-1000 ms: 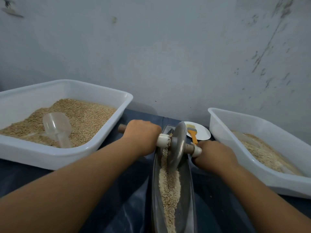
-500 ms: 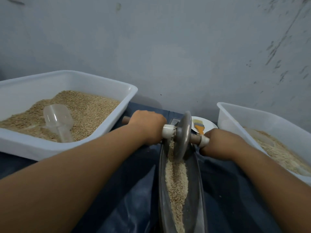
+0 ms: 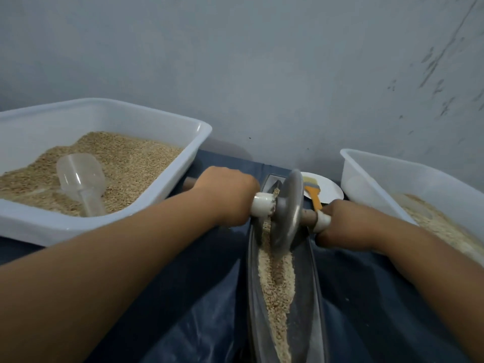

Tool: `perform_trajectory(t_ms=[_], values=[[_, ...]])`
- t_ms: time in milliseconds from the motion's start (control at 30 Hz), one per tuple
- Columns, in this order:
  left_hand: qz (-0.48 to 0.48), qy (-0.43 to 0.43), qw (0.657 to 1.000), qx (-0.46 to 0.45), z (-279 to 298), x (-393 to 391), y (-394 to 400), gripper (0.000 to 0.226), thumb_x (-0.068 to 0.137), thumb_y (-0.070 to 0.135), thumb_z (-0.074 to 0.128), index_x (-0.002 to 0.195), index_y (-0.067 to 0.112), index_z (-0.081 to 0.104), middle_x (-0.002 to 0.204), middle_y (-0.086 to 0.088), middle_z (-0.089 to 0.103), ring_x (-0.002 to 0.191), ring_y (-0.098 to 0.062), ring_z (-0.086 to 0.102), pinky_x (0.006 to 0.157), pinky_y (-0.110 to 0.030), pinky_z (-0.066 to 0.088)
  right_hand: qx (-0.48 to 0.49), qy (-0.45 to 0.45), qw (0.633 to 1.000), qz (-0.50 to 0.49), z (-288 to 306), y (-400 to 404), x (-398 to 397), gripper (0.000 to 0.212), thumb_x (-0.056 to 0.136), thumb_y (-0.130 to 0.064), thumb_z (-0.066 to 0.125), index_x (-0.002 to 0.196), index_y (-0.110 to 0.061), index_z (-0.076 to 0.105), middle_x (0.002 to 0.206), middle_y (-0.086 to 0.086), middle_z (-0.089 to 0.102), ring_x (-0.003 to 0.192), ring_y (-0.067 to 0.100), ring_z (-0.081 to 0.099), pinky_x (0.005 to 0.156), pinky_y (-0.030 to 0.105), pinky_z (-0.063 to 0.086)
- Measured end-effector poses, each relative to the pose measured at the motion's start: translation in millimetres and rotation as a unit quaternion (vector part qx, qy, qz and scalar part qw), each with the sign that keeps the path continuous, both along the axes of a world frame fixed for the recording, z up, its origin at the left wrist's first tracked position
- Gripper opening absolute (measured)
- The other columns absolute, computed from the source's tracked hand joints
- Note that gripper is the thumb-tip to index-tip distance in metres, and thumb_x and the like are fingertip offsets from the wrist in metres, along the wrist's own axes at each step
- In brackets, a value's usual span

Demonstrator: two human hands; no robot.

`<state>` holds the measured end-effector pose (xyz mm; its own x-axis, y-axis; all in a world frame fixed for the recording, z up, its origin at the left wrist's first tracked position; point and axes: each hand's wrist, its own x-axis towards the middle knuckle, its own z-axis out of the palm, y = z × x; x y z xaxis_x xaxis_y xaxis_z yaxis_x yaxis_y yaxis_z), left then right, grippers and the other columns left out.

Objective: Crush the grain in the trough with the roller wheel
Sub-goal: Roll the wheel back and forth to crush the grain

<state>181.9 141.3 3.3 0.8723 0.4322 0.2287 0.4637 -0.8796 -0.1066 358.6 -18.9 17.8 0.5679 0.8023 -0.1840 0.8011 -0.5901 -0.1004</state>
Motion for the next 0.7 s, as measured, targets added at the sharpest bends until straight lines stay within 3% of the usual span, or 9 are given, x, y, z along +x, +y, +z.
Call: perform_trajectory(t_ms=[100, 233, 433, 567, 700], values=[[-0.003, -0.002, 1.0, -0.007, -4, 0, 1, 0.029, 0.073, 0.032, 0.069, 0.07, 0.032, 0.04, 0.066, 0.009, 0.049, 0.058, -0.008, 0.046, 0.052, -0.027, 0.032, 0.006, -0.008, 1.0, 0.007, -4, -1, 0, 0.017, 0.063, -0.038, 0.07, 0.068, -0.025, 0.059, 0.066, -0.003, 0.066, 0.062, 0.014, 0.064, 0.052, 0.025, 0.043], [0.014, 0.027, 0.998, -0.057, 16, 9, 4, 0.024, 0.073, 0.039, 0.072, 0.088, 0.033, 0.054, 0.071, 0.009, 0.051, 0.071, -0.018, 0.053, 0.066, -0.032, 0.041, 0.02, -0.062, 0.998, 0.001, 4, 14, -1, 0.017, 0.075, -0.036, 0.069, 0.075, -0.025, 0.056, 0.076, -0.004, 0.063, 0.072, 0.014, 0.059, 0.062, 0.027, 0.044], [-0.001, 0.018, 1.0, 0.021, 0, -1, -5, 0.032, 0.07, 0.028, 0.067, 0.065, 0.03, 0.036, 0.064, 0.008, 0.05, 0.055, -0.008, 0.043, 0.049, -0.026, 0.027, 0.021, 0.044, 0.999, -0.005, -10, -11, -3, 0.017, 0.054, -0.035, 0.069, 0.068, -0.027, 0.062, 0.063, 0.0, 0.068, 0.056, 0.016, 0.066, 0.049, 0.027, 0.049], [0.012, 0.034, 0.999, -0.01, 16, 6, -7, 0.018, 0.075, 0.036, 0.067, 0.08, 0.031, 0.05, 0.069, 0.008, 0.051, 0.059, -0.01, 0.045, 0.059, -0.03, 0.037, 0.053, -0.024, 0.998, -0.014, -8, 1, -2, 0.018, 0.069, -0.037, 0.069, 0.076, -0.022, 0.062, 0.073, -0.002, 0.067, 0.069, 0.016, 0.063, 0.064, 0.029, 0.05], [-0.001, 0.039, 0.999, -0.038, 12, -3, -8, 0.02, 0.073, 0.033, 0.068, 0.078, 0.033, 0.048, 0.068, 0.009, 0.052, 0.061, -0.01, 0.049, 0.06, -0.03, 0.039, 0.015, 0.001, 1.0, 0.001, -6, -5, -5, 0.016, 0.065, -0.035, 0.07, 0.073, -0.025, 0.061, 0.071, -0.002, 0.067, 0.067, 0.015, 0.065, 0.058, 0.027, 0.049]])
